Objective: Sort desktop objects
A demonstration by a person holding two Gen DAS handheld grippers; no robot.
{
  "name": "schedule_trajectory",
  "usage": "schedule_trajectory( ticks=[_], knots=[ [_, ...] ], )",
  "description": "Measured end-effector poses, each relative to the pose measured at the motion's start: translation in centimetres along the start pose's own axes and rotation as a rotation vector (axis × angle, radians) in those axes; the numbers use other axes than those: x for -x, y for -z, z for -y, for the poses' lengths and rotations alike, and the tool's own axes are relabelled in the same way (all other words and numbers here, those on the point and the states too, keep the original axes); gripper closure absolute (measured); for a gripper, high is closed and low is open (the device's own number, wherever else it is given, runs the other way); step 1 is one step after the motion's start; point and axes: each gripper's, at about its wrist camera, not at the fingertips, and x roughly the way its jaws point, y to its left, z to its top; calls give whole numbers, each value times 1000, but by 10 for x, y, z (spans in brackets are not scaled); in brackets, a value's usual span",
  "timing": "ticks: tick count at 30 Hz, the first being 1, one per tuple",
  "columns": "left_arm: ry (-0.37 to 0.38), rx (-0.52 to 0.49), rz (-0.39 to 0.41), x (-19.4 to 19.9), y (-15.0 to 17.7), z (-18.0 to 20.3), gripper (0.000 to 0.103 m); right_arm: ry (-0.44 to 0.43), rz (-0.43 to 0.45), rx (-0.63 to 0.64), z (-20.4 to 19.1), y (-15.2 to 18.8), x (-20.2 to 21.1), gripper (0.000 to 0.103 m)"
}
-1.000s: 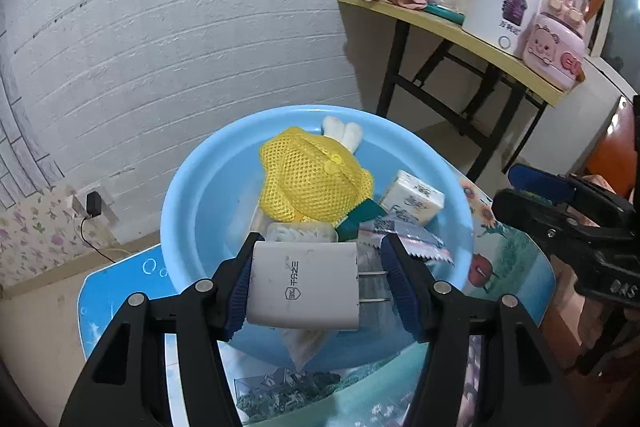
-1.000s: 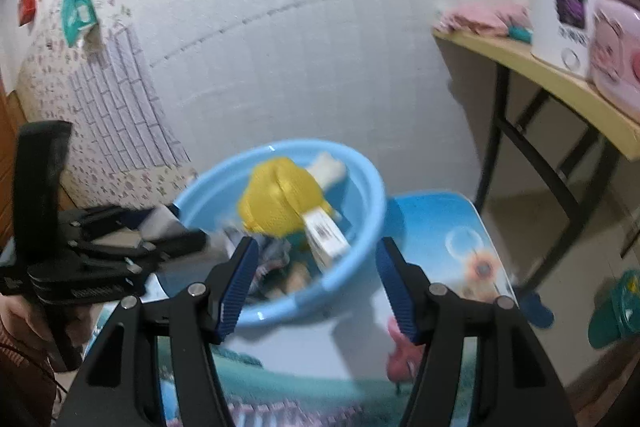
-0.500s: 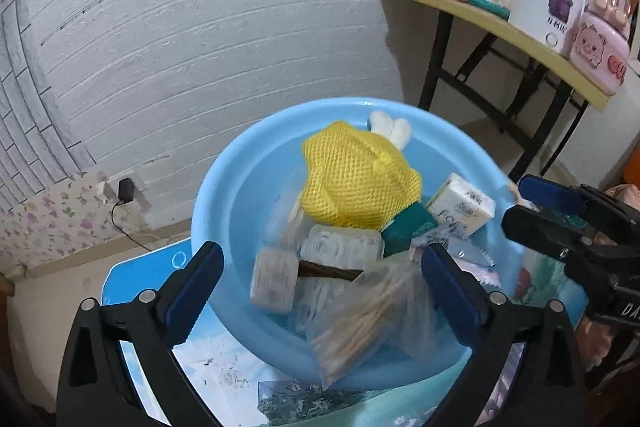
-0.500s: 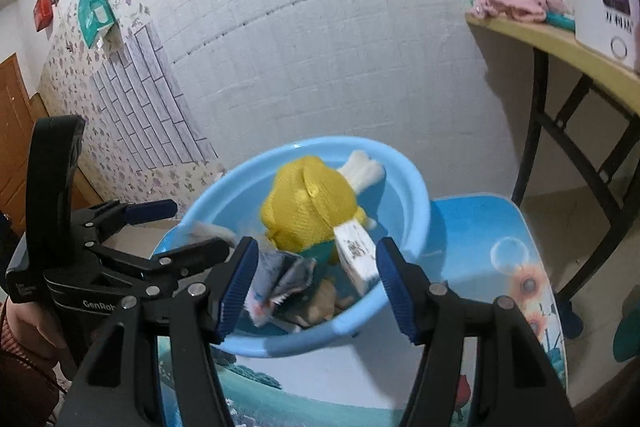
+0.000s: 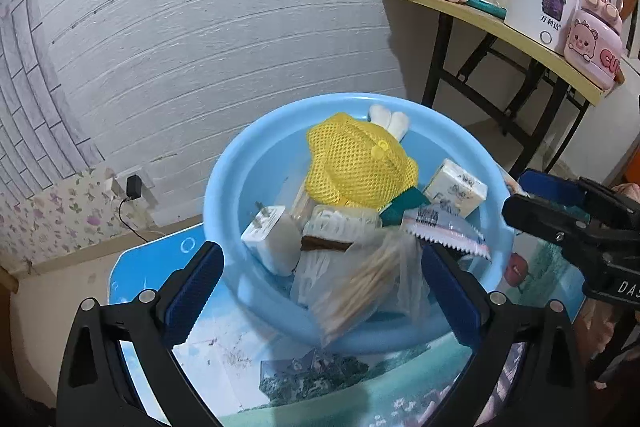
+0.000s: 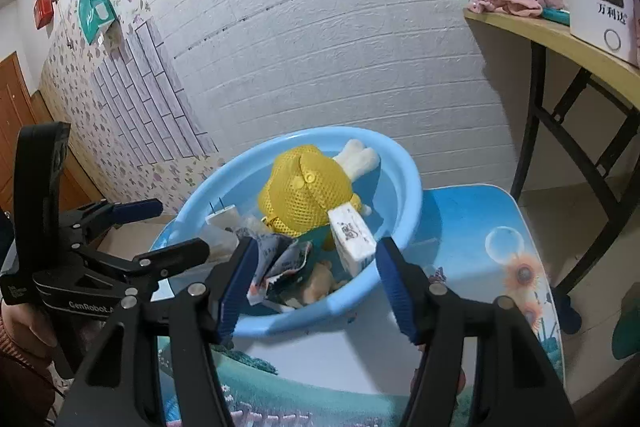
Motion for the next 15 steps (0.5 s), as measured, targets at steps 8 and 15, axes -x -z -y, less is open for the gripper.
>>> schedule_trajectory(
  ticks=[8,15],
  knots=[
    [-8,-24,44,16,11,7,4,39,-8,43,-14,3,7,42],
    [-27,-24,85,27,13,12,3,65,-13,119,-23,1,12,12]
  ],
)
